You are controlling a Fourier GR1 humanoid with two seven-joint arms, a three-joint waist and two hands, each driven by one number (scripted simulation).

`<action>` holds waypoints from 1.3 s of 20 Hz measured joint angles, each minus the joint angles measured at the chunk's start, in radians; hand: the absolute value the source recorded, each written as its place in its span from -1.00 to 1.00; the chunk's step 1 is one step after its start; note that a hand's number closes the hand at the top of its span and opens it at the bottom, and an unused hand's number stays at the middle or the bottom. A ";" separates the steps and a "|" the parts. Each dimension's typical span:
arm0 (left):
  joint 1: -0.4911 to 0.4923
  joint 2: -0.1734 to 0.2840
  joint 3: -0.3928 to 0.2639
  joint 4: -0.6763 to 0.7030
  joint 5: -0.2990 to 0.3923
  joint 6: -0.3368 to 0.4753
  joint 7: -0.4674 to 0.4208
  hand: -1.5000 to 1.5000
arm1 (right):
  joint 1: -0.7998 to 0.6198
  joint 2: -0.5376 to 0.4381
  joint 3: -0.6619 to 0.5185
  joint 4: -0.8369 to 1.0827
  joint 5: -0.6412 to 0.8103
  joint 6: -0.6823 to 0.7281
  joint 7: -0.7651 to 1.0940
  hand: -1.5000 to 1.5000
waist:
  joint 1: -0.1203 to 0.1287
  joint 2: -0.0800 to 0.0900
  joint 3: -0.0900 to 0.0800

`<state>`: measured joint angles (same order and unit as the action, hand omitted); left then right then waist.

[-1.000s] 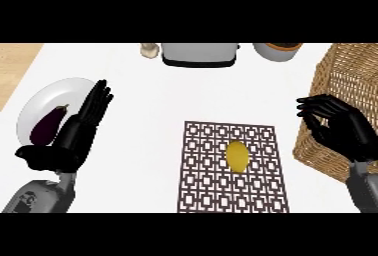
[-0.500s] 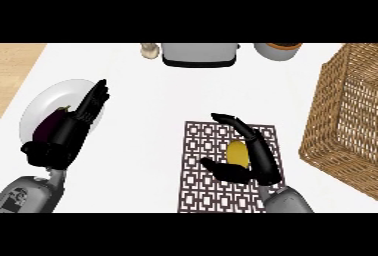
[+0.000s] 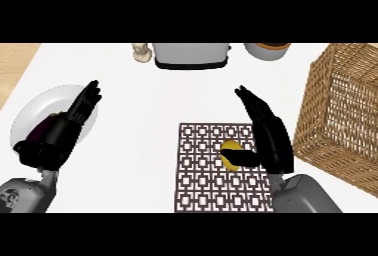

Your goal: Pick the lemon from the placemat and place it in the basket

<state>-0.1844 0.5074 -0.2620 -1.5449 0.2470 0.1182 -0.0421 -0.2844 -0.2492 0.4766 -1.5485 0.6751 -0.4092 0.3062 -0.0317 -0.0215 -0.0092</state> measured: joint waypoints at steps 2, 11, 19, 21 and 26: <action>0.006 0.002 0.003 0.002 0.002 -0.003 -0.001 0.00 | -0.024 -0.043 0.014 -0.029 0.048 0.101 0.113 -1.00 | -0.003 -0.002 -0.001; 0.008 0.002 0.019 0.006 0.008 -0.025 -0.013 0.00 | -0.110 -0.103 0.040 -0.320 -0.091 0.661 0.582 -1.00 | 0.001 0.005 0.004; 0.006 -0.036 0.021 0.020 -0.023 -0.036 -0.030 0.00 | -0.047 -0.153 -0.055 -0.636 -0.272 0.812 0.743 -1.00 | 0.014 0.014 0.007; 0.003 -0.047 0.020 0.005 -0.031 -0.037 -0.015 0.00 | -0.017 -0.178 -0.078 -0.660 -0.286 0.829 0.729 -1.00 | 0.018 0.016 0.008; 0.006 -0.059 0.045 0.008 -0.047 -0.069 -0.014 0.00 | 0.035 -0.164 -0.103 -0.674 -0.251 0.835 0.707 -1.00 | 0.026 0.019 0.009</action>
<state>-0.1779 0.4480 -0.2167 -1.5372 0.2004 0.0494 -0.0560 -0.2494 -0.4131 0.3739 -2.2227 0.4243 0.4254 1.0129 -0.0056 -0.0025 -0.0006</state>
